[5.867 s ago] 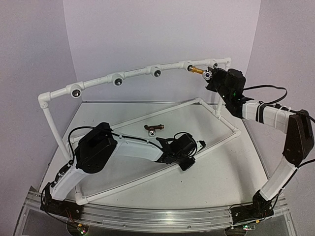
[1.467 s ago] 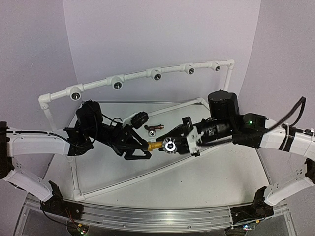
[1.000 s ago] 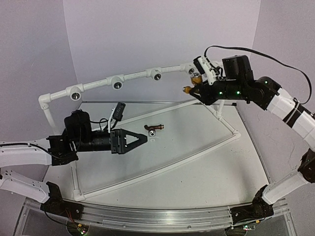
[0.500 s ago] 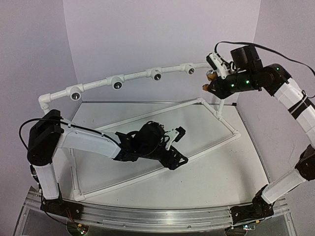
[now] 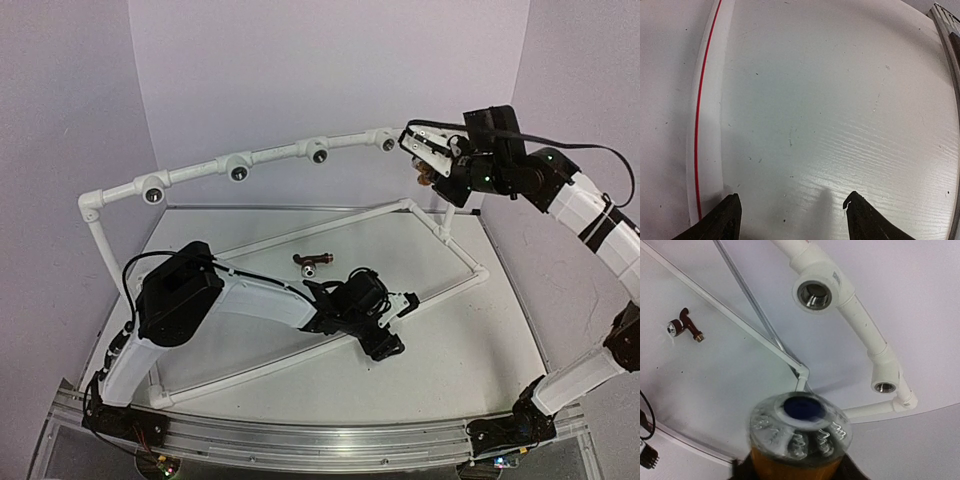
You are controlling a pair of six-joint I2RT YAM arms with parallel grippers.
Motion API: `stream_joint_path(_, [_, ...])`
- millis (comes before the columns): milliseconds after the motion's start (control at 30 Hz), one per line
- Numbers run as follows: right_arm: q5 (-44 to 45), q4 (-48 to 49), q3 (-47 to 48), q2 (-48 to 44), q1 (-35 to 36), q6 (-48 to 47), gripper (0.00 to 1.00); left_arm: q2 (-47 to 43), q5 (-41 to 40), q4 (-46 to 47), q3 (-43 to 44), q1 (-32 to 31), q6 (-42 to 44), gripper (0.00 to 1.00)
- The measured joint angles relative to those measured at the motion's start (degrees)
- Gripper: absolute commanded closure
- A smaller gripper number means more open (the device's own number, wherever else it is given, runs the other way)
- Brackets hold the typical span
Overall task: Install the water faucets
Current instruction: Hold the pipeline at the center of the board.
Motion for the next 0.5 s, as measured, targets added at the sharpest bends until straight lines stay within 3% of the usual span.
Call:
stream_joint_path(200, [5.4,11.7,-1.6,0.1,4.8,-17.9,1.0,3.9,0.2,-1.6,4.2,-1.2,0.7,0.33])
stream_joint_path(333, [7.7,22.9,-10.7,-0.8,8.2,-33.9,1.0,4.0,0.1,-1.5,4.2,-1.1,0.5,0.4])
stream_joint_path(500, [6.4,28.0,-17.4,-0.7,8.8,-47.4,1.0,4.1,-0.7,-1.4,4.1,-0.9,0.6,0.51])
